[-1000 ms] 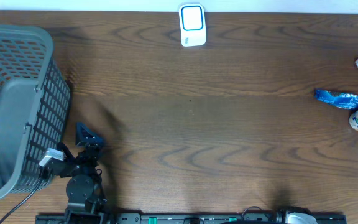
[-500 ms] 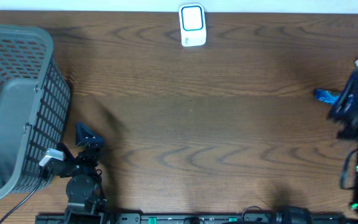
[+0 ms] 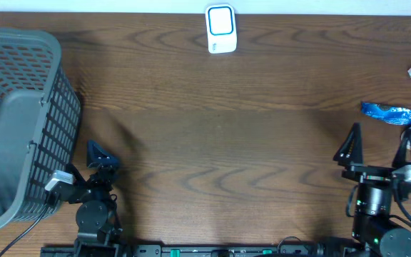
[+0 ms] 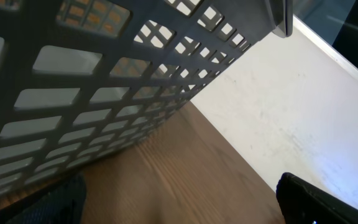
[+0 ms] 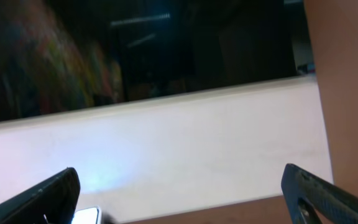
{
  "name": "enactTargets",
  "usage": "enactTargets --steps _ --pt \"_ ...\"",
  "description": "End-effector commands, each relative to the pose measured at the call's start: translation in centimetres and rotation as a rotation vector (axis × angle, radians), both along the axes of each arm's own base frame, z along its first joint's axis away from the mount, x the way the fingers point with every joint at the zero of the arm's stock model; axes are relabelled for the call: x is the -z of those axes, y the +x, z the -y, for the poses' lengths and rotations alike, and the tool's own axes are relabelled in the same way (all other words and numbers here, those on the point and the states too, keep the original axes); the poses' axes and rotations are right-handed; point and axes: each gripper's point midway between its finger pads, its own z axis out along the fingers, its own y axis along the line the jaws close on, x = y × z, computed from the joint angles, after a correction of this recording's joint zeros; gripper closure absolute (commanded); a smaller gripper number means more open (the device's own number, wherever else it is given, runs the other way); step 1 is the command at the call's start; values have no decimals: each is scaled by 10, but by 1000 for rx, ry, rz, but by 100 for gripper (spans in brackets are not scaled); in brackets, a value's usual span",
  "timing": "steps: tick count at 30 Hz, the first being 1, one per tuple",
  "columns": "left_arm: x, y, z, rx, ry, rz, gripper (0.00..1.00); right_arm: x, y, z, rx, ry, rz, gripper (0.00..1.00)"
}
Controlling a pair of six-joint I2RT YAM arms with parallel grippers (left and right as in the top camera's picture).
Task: Scan the item barcode
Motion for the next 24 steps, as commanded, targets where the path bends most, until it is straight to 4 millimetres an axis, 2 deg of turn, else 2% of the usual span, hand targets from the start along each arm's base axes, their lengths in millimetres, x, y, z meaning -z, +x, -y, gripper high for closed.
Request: enactTargets --steps 1,15,24 --pt "14 -1 -2 -10 11 -47 2 19 3 2 6 30 -19 1" --pt "14 -1 -2 -10 11 -47 2 98 13 8 35 48 -114 1" --pt "14 -1 -2 -10 11 -47 2 151 20 9 39 65 -328 1"
